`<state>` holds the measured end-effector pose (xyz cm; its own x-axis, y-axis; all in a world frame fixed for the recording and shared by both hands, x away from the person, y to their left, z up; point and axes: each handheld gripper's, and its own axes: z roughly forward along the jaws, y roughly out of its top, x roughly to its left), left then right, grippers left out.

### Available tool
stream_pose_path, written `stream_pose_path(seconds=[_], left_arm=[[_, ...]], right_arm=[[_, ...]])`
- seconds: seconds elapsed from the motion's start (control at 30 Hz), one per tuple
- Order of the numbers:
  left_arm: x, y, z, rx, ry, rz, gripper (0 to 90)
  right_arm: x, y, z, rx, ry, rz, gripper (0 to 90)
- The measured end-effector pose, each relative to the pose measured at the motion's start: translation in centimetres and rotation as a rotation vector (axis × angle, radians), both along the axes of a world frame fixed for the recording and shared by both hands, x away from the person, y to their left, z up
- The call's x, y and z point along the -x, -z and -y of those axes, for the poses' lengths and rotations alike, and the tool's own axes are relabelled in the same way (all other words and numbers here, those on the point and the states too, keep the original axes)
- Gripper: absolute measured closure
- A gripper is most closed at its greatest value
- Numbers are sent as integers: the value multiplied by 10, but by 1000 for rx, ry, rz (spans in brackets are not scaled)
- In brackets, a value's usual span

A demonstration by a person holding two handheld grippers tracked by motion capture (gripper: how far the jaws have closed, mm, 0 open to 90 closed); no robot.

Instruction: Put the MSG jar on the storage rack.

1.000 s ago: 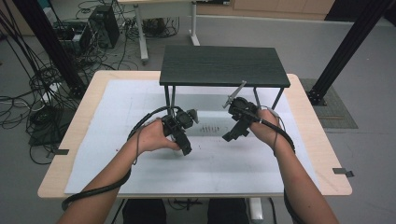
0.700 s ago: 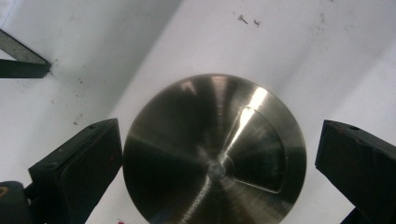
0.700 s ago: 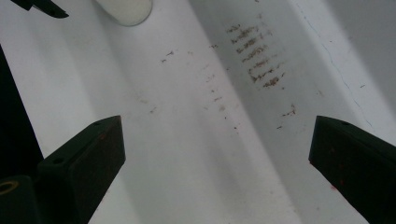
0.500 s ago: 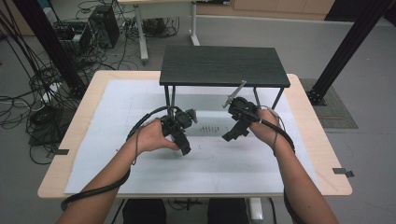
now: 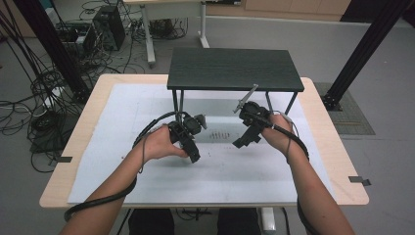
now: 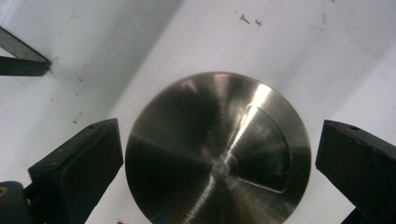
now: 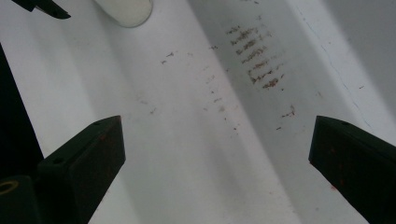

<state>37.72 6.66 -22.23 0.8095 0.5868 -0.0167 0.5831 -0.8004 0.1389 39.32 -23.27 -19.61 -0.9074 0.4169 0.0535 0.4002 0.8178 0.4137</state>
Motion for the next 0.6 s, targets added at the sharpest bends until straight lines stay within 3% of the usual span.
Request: stream_pose_path(seconds=[0.6], left_arm=[[-1, 0, 0, -1, -4, 0, 12]], right_arm=[[0, 0, 0, -1, 3, 0, 36]])
